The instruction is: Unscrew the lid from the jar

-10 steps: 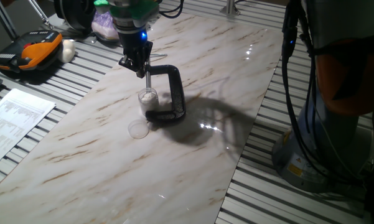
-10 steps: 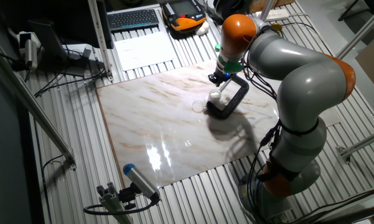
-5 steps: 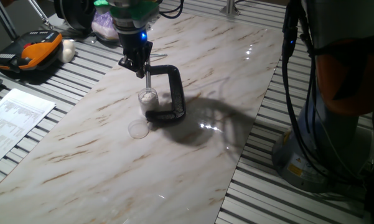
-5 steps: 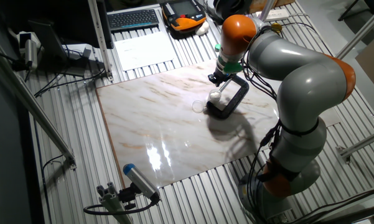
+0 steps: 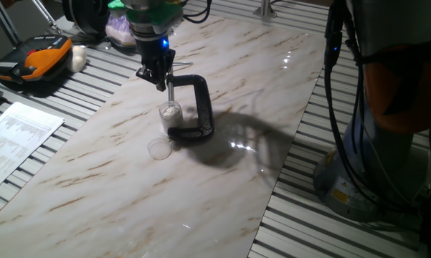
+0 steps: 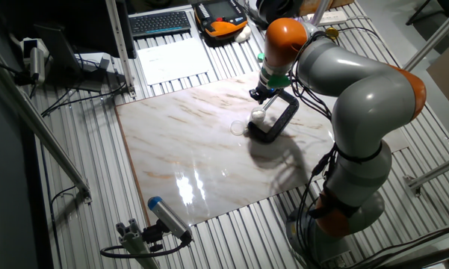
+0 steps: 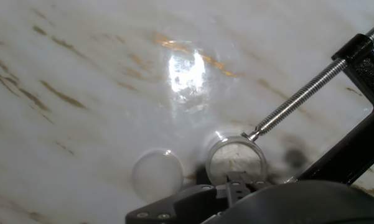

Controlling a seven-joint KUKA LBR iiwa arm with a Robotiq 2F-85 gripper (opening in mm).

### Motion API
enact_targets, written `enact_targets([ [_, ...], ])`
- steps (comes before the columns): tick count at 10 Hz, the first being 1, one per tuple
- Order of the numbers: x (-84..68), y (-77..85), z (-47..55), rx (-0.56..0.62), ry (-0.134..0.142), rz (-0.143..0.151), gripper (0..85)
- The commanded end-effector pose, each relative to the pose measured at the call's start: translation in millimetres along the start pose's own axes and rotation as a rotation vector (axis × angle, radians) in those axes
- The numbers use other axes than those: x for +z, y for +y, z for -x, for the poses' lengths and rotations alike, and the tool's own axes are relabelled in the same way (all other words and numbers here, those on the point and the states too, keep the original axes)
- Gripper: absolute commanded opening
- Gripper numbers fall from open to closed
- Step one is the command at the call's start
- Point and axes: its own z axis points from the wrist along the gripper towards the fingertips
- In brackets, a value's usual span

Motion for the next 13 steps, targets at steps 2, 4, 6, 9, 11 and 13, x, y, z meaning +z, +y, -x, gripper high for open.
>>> enact_targets([
  [2, 0.9, -1.3, 1.0, -0.001, 0.000, 0.003, 0.0],
  [4, -0.1, -0.9, 0.1, -0.001, 0.006, 0.009, 0.0],
  [6, 0.3, -0.3, -0.3, 0.007, 0.014, 0.018, 0.0],
  [9, 0.4, -0.3, -0.2, 0.006, 0.012, 0.007, 0.0],
  [11, 0.1, -1.5, 1.0, 0.005, 0.008, -0.001, 0.0],
  [13, -1.3, -0.6, 1.1, 0.006, 0.008, -0.001, 0.0],
])
